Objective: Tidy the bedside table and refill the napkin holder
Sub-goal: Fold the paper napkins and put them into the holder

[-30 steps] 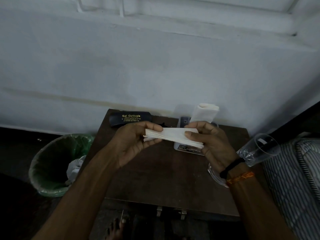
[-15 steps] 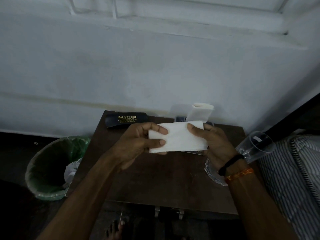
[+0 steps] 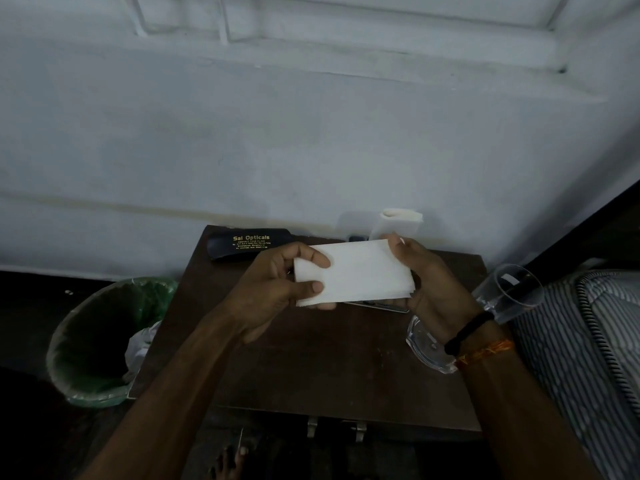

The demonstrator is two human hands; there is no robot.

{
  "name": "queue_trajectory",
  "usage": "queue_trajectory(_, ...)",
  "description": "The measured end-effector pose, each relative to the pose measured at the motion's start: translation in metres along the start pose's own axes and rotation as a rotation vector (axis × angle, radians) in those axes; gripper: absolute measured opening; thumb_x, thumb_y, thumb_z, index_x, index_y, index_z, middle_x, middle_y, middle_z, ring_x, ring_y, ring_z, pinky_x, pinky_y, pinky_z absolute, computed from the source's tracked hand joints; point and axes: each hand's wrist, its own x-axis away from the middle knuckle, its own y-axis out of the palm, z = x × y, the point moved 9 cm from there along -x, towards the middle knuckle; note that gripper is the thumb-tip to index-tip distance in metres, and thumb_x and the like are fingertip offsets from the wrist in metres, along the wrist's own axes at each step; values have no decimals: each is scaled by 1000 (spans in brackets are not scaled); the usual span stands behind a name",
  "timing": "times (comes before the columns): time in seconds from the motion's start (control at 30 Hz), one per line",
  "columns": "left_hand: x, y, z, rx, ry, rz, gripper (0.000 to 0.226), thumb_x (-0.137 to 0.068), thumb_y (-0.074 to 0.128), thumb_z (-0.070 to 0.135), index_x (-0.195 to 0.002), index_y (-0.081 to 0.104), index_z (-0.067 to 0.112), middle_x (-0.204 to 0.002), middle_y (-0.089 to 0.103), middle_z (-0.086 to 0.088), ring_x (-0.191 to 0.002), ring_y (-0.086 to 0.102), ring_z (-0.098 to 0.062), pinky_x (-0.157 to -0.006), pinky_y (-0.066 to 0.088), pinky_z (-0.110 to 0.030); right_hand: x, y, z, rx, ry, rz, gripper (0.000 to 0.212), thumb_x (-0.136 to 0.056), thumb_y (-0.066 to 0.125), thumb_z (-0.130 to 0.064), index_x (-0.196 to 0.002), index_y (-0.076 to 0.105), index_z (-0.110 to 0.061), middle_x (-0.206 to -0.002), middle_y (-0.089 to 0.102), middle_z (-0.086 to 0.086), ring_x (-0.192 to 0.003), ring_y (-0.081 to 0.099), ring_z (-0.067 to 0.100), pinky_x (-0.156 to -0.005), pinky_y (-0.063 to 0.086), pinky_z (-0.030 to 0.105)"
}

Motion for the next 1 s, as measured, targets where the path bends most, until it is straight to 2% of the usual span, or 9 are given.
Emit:
queue_trajectory(0.07,0,7,-2,10,-3,-8,26,-81,60,-21,-99,60,-3,-130,56,-17,-113,63,-37,-71,61,-45,5,10,4,28,57,-63,35,-88,63,-36,-117,64,-15,-110,73,9,-98,71,28,-75,60,46)
queue_trajectory(0.13,0,11,-4,19,-14,-12,26,-81,58,-22,-97,58,-1,-131,54,-19,-113,62,-38,-72,61,-46,7,13,4,70,47,-93,32,-87,69,-20,-117,65,-12,-109,73,12,-95,72,28,-67,61,38)
queue_trajectory(0.27,-1,12,-2,51,-15,-13,36,-81,55,-26,-94,48,7,-128,56,-18,-112,63,-36,-69,61,-48,6,0,-4,170,2,-49,43,-72,79,-7,-113,68,-13,-105,75,7,-92,73,23,-61,58,28)
queue_trajectory(0.4,-3,8,-3,133,-21,25,46,-79,55,-29,-95,43,13,-128,57,-18,-115,60,-40,-69,60,-49,4,-19,-10,191,-10,13,46,-64,81,-13,-107,70,-3,-101,75,11,-83,71,21,-51,54,19)
queue_trajectory(0.53,-7,5,-6,239,-17,108,52,-78,52,-31,-100,42,15,-134,50,-21,-119,55,-40,-68,61,-48,3,-32,-14,47,-25,101,41,-73,76,-30,-99,68,0,-88,72,13,-64,63,15,-47,52,19)
queue_trajectory(0.67,-11,5,-7,357,35,192,50,-79,52,-30,-99,39,14,-138,45,-22,-123,52,-41,-74,61,-50,9,-8,6,30,146,-42,50,-77,69,-45,-113,65,-9,-101,74,14,-66,62,12,-48,50,19)
queue_trajectory(0.77,-15,8,-15,319,56,276,49,-78,57,-27,-99,39,14,-131,50,-24,-122,54,-39,-74,61,-50,12,16,14,57,110,-117,45,-77,73,-33,-113,68,-5,-107,72,19,-67,62,11,-50,50,19)
queue_trajectory(0.9,-16,14,-14,223,127,301,57,-76,64,-23,-110,40,16,-122,56,-17,-113,61,-36,-71,60,-53,4,1,3,112,-66,61,17,-83,73,-10,-99,72,-3,-80,72,10,-63,60,12,-48,49,21)
queue_trajectory(1.0,-17,17,-9,12,158,290,65,-77,72,-12,-126,44,20,-113,61,-12,-102,66,-28,-68,61,-46,0,-13,-11,208,-166,128,12,-88,66,-4,-100,69,-2,-76,69,10,-60,58,15,-45,48,25)
